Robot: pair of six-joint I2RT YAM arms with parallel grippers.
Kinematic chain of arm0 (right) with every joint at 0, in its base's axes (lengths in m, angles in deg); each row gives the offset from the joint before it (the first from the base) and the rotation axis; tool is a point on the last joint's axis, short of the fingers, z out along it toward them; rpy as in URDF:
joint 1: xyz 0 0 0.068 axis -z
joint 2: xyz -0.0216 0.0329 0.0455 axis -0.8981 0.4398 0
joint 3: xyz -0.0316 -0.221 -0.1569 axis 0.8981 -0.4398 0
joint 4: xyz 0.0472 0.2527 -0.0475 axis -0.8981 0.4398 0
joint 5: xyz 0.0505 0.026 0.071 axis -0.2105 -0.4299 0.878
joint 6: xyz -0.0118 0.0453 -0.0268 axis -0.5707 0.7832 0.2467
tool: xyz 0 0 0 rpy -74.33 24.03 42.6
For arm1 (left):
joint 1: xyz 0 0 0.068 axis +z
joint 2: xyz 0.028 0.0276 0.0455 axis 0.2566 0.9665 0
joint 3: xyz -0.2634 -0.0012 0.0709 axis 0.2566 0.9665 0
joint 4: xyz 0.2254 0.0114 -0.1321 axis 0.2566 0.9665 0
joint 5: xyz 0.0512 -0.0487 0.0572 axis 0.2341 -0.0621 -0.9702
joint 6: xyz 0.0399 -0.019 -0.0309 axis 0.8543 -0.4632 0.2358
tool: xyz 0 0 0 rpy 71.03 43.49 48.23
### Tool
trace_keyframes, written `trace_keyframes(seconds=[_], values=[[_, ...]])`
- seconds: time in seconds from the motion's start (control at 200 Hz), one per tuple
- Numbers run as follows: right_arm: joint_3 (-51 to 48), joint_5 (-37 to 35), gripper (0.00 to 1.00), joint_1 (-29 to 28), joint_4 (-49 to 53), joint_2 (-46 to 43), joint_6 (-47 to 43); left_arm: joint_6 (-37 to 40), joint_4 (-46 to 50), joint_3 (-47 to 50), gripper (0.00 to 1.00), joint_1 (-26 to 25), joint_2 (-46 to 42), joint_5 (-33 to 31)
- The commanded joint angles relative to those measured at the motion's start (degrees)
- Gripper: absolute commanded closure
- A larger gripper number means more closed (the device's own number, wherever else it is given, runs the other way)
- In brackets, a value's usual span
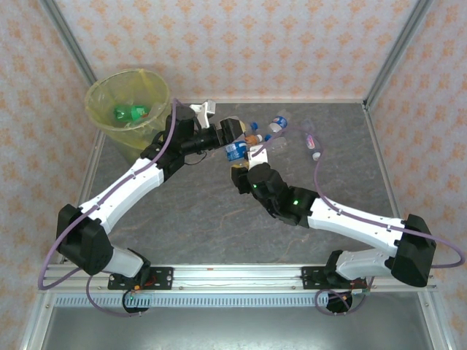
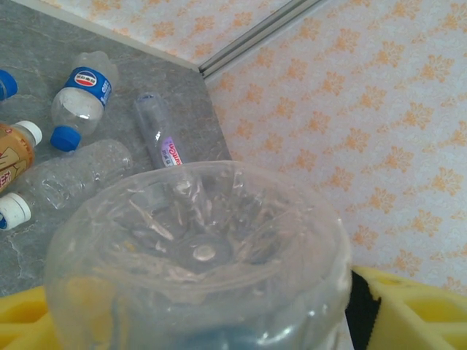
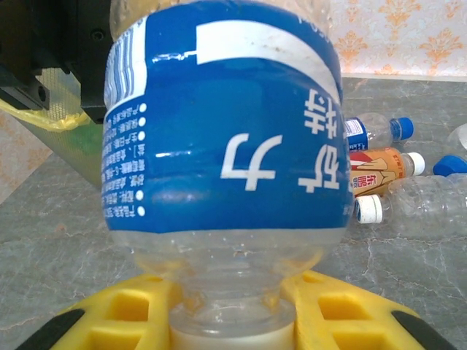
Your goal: Put the plastic bottles in the bin
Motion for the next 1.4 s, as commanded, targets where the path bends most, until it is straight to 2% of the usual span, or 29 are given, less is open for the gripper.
trace_keyframes(seconds=[0.0, 0.075, 0.12, 0.205, 0.27, 0.33, 0.38, 0.46, 0.676, 0.886, 0.976, 1.176, 1.396], values=[[0.44, -3.22, 0.67, -0.21, -1.29, -0.99, -0.89, 0.7, 0.23, -2.42, 0.31, -0.13, 0.13, 1.03], [0.28, -3.17, 0.67, -0.21, -1.29, -0.95, -0.75, 0.61, -0.03, -2.49, 0.35, -0.17, 0.12, 1.12], [0.19, -3.3, 0.66, -0.21, -1.29, -0.87, -0.73, 0.61, -0.1, -2.59, 0.41, -0.13, 0.21, 1.2], [0.18, -3.58, 0.61, -0.21, -1.2, -0.75, -0.42, 0.7, 0.08, -2.86, 0.44, -0.14, 0.31, 1.21], [0.31, -4.33, 0.45, -0.18, -0.98, -0.56, 0.14, 0.78, 0.11, -3.08, 0.49, -0.13, 0.26, 1.22], [0.56, -5.4, 0.32, -0.21, -0.53, -0.62, 0.71, 1.33, 0.64, -3.56, 0.49, -0.04, 0.06, 0.79], [0.62, -6.02, 0.17, -0.21, -0.5, -0.94, 1.06, 1.86, 1.51, -4.18, 0.49, 0.29, -0.21, 0.02], [0.69, -6.36, 0.0, -0.2, -0.89, -1.89, 1.43, 2.4, 2.7, -5.26, 0.49, 1.55, -0.46, -0.5], [1.81, -7.66, 0.0, -0.21, -1.47, -4.82, 2.68, 7.36, 11.09, -10.85, 0.48, 6.01, -2.47, -6.94], [4.64, -7.11, 0.0, -0.21, -1.02, -6.01, 3.21, 10.8, 15.3, -12.43, 0.47, 13.82, -7.8, -16.64], [5.42, -6.68, 0.0, -0.16, -1.12, -6.31, 3.24, 14.19, 16.9, -13.5, 0.47, 16.16, -9.87, -24.2], [6.16, -6.25, 0.0, -0.21, -0.77, -6.06, 3.34, 18.11, 22.42, -19.93, 0.46, 16.59, -10.67, -45.93], [6.92, -5.71, 0.0, -0.21, -0.34, -5.74, 3.46, 25.26, 18.52, -21.33, 0.45, 16.86, -9.86, -56.42]])
